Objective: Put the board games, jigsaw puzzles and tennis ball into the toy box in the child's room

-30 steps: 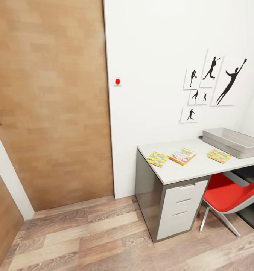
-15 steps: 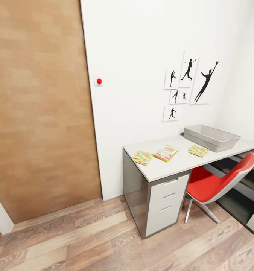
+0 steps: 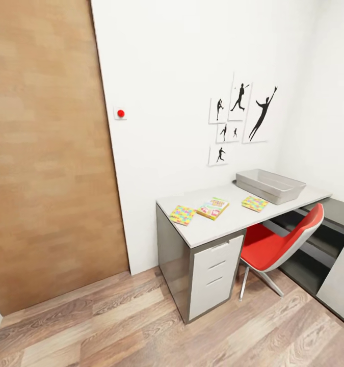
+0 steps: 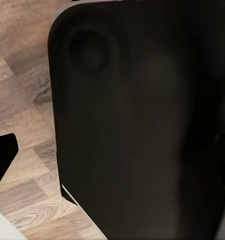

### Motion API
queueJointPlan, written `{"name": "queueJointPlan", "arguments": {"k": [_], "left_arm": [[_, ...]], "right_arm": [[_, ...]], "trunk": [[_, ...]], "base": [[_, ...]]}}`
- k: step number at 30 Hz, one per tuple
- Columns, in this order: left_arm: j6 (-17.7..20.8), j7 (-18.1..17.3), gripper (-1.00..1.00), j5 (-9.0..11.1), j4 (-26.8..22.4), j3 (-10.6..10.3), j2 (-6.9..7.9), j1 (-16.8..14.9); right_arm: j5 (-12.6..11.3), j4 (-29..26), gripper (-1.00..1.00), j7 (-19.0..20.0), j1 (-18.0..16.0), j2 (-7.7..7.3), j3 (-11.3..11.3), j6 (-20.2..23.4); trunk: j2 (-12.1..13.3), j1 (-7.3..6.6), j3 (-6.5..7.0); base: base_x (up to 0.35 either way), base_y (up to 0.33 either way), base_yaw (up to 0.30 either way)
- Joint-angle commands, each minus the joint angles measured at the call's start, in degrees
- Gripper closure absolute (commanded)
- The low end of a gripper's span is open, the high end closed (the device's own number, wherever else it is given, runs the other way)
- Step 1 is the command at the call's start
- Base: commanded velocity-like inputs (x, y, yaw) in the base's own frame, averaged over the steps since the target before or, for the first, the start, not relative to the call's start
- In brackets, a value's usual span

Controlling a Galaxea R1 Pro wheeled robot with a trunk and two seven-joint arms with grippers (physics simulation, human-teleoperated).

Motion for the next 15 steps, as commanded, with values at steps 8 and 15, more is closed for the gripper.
{"name": "queueJointPlan", "arguments": {"k": [8, 15], "left_arm": [[-0.9, 0.0, -1.00, 0.0, 0.0, -0.1, 0.19, 0.0], [-2.3, 0.3, -1.00, 0.0, 0.0, 0.0, 0.35, 0.0]], "right_arm": [[-0.1, 0.0, -1.00, 0.0, 0.0, 0.08, 0.0, -0.3], [0.1, 0.0, -1.00, 0.0, 0.0, 0.46, 0.1, -0.5]], "trunk": [[3.2, -1.76, 1.40], [6.0, -3.30, 2.66]], "base": [[0.000, 0.000, -0.006], [0.000, 0.000, 0.000]]}}
